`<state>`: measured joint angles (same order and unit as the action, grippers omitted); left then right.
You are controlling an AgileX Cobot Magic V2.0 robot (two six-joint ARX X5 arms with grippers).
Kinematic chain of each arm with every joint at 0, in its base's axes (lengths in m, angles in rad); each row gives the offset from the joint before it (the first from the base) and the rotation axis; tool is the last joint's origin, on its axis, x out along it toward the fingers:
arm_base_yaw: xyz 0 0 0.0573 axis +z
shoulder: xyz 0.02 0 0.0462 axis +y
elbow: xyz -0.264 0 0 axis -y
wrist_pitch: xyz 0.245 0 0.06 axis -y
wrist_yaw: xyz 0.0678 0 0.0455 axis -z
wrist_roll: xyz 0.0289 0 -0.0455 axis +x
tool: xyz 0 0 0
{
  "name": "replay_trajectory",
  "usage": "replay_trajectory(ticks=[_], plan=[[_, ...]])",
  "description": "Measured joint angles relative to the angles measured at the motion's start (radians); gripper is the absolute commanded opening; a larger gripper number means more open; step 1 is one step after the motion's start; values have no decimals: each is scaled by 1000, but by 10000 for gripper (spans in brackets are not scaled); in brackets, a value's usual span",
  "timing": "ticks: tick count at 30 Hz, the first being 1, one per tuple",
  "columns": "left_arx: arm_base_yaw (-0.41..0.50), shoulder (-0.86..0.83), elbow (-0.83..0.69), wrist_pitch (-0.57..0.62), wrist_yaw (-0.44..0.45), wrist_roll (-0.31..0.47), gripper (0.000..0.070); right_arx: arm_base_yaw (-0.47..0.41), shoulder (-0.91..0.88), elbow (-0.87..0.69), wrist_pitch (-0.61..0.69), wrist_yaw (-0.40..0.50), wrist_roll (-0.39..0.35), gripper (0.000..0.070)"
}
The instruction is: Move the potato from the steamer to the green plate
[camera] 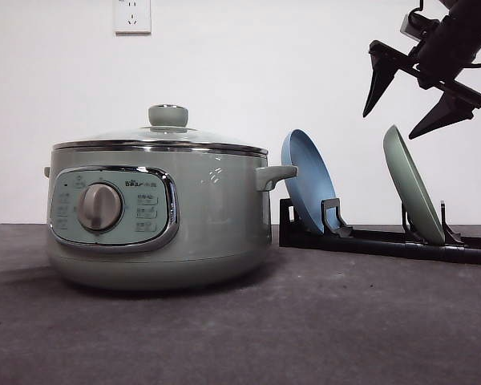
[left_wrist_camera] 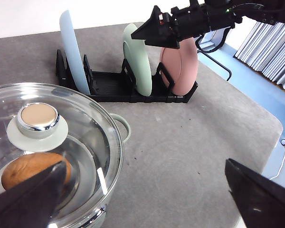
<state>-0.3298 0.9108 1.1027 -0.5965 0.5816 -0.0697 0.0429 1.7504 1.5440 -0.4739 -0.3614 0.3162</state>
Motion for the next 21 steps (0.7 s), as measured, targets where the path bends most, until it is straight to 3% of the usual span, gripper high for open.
replay_trajectory(ticks=[4, 7, 11, 17, 21], plan=[[0, 0, 0, -3, 0, -8, 700, 0, 3, 0, 5, 0, 3, 430], [0, 0, 0, -3, 0, -13, 700, 0, 13, 0, 11, 0, 3, 315], [0, 0, 0, -4, 0, -19, 700, 0, 25, 0, 11, 0, 3, 288], [0, 0, 0, -5, 0, -22, 700, 0, 27, 0, 11, 1, 3, 158], [0, 0, 0, -5, 0, -22, 700, -1, 27, 0, 11, 23, 3, 11]])
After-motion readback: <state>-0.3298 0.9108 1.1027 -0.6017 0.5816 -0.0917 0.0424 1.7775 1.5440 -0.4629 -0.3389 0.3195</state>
